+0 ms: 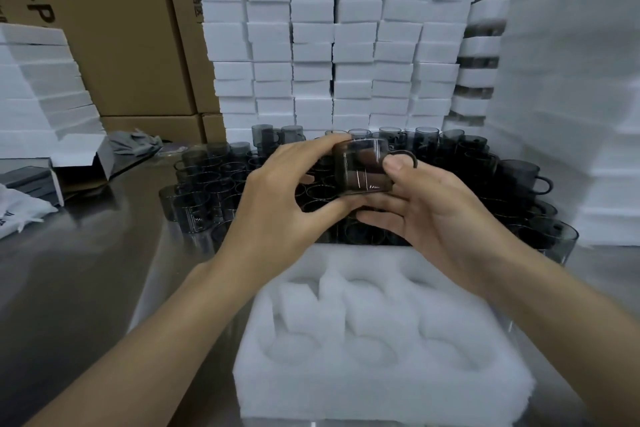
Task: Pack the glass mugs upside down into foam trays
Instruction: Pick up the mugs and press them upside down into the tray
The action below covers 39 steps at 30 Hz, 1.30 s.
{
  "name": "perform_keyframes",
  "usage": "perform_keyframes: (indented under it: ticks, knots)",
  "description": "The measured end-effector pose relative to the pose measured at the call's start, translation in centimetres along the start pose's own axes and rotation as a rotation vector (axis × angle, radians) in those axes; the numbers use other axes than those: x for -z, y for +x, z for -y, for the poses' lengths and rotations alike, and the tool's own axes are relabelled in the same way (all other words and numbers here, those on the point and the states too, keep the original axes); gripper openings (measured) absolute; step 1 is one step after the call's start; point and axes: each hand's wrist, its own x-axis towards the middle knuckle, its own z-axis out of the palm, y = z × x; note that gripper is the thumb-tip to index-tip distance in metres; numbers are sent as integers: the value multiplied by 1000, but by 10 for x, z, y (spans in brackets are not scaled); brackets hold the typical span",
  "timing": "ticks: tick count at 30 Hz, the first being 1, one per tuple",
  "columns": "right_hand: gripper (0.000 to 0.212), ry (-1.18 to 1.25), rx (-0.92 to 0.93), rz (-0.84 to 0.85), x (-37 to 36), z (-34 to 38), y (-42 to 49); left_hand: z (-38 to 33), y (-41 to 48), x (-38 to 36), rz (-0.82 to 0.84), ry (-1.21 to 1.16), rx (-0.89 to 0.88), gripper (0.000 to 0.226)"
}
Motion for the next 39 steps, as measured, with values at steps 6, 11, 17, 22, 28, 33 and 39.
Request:
perform_keyframes:
  ticks: [6,11,17,22,28,33,39]
  knots:
    - [30,-279,64,-236,4,-7,1,7,-2,-1,-11,120,-73,69]
    - [22,-355,111,-266,3,-6,-1,6,-3,-2,34,225,-164,73]
    - [45,-279,101,-104,-3,-9,-3,0,-2,-5,23,229,-299,68]
    - [36,-64,18,-12,1,-4,-2,2,-4,-2,96,-7,-61,76]
    - [47,-96,-47,-25,3,-6,1,4,-7,-2,62,-21,21,56]
    - [45,-307,23,-43,2,-8,-3,-2,-6,2,111,11,-28,61]
    - [41,-337,13,-36,8,3,-6,-3,-7,3,182,-82,80,74]
